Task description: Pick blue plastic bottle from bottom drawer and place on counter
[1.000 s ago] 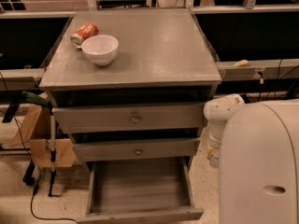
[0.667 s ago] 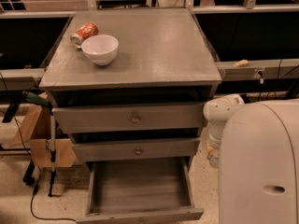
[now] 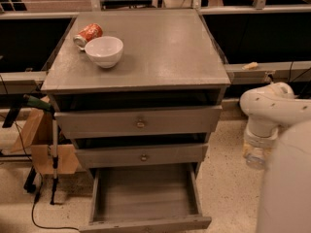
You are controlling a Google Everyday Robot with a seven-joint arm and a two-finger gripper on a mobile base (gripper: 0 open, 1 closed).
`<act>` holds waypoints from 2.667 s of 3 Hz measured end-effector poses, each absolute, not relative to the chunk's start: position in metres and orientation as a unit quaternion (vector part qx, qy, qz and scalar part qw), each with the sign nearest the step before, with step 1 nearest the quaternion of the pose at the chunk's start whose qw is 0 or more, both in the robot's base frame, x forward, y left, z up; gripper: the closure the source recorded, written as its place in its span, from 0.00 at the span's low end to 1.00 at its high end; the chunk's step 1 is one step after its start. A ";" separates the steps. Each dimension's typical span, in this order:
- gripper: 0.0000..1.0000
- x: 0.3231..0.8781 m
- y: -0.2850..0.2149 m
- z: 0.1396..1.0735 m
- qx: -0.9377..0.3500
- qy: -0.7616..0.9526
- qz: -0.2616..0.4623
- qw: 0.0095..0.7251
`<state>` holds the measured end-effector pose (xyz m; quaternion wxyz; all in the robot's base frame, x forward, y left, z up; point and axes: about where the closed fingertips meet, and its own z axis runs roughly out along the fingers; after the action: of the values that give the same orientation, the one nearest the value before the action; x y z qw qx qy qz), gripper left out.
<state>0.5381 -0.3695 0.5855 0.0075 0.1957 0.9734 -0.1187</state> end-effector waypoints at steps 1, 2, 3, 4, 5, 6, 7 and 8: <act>1.00 0.533 -0.389 0.668 0.229 0.960 -0.150 0.060; 1.00 0.545 -0.382 0.754 0.236 0.947 -0.181 0.120; 1.00 0.570 -0.352 0.832 0.224 0.937 -0.197 0.181; 1.00 0.610 -0.305 0.881 0.186 0.939 -0.185 0.224; 1.00 0.635 -0.265 0.904 0.137 0.945 -0.161 0.248; 1.00 0.643 -0.232 0.916 0.075 0.953 -0.120 0.267; 1.00 0.662 -0.213 0.909 0.020 0.961 -0.064 0.267; 0.84 0.683 -0.198 0.891 -0.029 0.969 -0.010 0.247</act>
Offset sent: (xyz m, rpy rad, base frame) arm 0.0285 0.0049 0.2846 -0.2886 -0.3495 -0.0559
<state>0.6827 -0.1979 0.8913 0.2470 -0.0288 0.9685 -0.0100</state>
